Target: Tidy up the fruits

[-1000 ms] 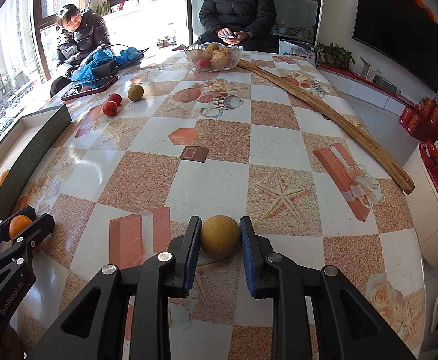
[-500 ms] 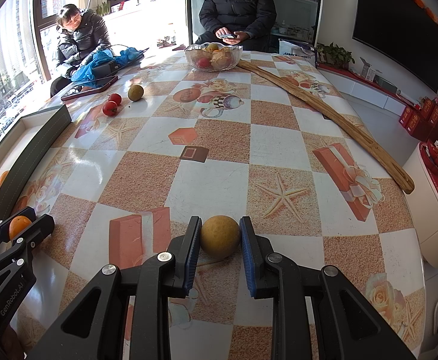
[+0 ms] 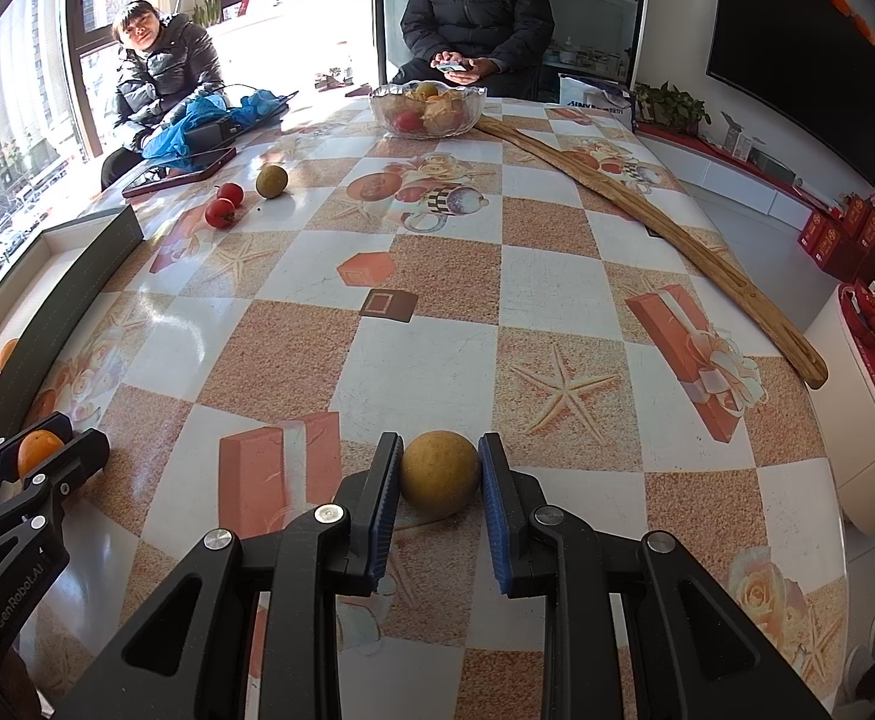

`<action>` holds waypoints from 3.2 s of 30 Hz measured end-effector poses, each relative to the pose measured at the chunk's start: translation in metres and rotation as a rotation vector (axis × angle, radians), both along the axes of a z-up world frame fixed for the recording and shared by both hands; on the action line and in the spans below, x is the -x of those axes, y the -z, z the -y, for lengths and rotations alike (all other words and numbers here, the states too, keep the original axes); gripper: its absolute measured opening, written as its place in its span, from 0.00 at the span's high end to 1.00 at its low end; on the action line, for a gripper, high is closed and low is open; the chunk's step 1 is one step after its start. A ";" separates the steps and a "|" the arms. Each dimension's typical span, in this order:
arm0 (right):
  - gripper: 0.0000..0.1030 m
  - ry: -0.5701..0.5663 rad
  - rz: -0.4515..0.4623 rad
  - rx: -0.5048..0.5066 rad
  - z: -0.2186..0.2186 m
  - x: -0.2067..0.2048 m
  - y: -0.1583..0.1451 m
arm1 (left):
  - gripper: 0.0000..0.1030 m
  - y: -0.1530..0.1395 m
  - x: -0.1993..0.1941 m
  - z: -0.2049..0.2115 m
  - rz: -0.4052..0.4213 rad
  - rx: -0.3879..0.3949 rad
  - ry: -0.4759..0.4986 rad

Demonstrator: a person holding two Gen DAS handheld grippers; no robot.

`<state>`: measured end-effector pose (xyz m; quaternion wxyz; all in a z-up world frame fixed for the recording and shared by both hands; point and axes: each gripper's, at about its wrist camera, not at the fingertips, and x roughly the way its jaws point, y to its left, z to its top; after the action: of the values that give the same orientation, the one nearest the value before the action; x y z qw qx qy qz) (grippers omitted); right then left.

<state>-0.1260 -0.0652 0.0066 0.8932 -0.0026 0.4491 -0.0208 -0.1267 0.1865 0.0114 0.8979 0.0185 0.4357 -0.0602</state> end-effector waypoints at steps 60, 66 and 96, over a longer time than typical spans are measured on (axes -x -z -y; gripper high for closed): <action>0.22 -0.491 -0.295 -0.291 -0.265 -0.106 -0.036 | 0.21 -0.050 -0.019 -0.195 0.002 0.038 -0.323; 0.00 -0.465 -0.200 -0.315 -0.242 -0.104 -0.060 | 0.21 -0.063 -0.024 -0.186 0.010 0.031 -0.305; 0.00 -0.030 -0.176 -0.037 -0.002 -0.145 -0.004 | 0.21 -0.041 -0.174 0.001 -0.104 -0.046 -0.009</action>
<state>0.0189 -0.0628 0.0110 0.8505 0.0055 0.5260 0.0011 0.0477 0.1850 0.0527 0.8737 0.0341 0.4830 -0.0468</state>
